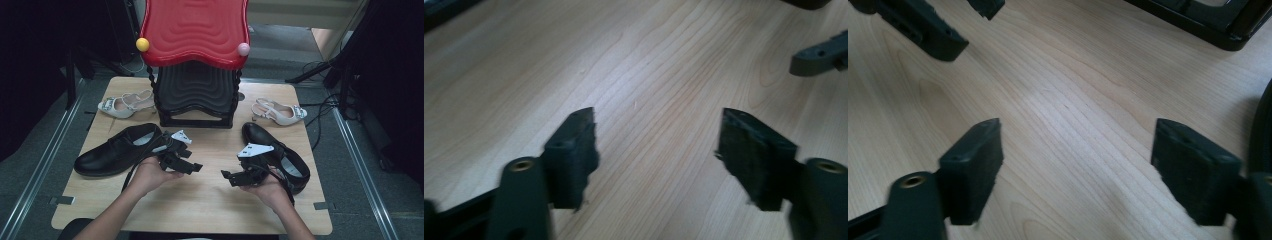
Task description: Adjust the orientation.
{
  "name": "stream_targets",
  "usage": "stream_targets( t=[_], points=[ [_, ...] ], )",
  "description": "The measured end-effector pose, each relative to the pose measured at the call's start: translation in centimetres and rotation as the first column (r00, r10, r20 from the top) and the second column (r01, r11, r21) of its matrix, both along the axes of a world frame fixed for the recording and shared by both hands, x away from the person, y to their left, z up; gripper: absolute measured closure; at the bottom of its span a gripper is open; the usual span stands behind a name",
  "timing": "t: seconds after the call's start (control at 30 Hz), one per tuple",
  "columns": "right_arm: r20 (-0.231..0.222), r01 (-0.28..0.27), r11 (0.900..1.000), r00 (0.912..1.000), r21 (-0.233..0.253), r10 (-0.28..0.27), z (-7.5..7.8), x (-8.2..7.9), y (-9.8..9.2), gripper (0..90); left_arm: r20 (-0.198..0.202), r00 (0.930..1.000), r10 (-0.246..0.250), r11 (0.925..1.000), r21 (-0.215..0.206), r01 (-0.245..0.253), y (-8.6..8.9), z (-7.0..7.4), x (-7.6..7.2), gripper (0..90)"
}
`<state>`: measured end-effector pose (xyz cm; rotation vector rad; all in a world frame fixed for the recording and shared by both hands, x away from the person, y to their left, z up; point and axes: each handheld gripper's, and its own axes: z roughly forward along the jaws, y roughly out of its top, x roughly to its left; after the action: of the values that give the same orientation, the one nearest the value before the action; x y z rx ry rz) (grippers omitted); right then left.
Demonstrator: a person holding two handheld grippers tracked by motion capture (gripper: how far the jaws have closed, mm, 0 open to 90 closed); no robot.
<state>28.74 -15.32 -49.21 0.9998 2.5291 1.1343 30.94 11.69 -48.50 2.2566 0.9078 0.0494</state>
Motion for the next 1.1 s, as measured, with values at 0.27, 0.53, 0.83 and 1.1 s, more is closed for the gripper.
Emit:
stream_targets(
  t=[0.27, 0.53, 0.83, 1.1],
  points=[
    [-0.051, -0.033, 0.997, 0.9980, 0.064, 0.036, 0.3, 0.5, -0.4, 38.1, 0.047, 0.9970, -0.061, 0.9967, 0.056, 0.059, 1.4, 0.0, -1.0, 37.9],
    [-0.057, -0.082, 0.997, 0.9950, 0.014, 0.082, 0.1, 0.2, 0.3, 42.2, 0.044, 0.9977, -0.051, 0.9982, 0.033, 0.050, 2.2, 0.3, -0.7, 38.1],
    [-0.052, -0.145, 0.989, 0.9881, 0.002, 0.145, -0.1, -0.1, 0.7, 47.3, 0.039, 0.9979, -0.051, 0.9984, -0.020, 0.052, 3.2, 1.0, -0.4, 37.0],
    [-0.093, -0.115, 0.993, 0.9887, 0.028, 0.118, 0.0, 0.3, 0.4, 48.1, 0.023, 0.9988, -0.043, 0.9980, -0.046, 0.044, 3.9, 1.3, -0.2, 37.4]
  ],
)
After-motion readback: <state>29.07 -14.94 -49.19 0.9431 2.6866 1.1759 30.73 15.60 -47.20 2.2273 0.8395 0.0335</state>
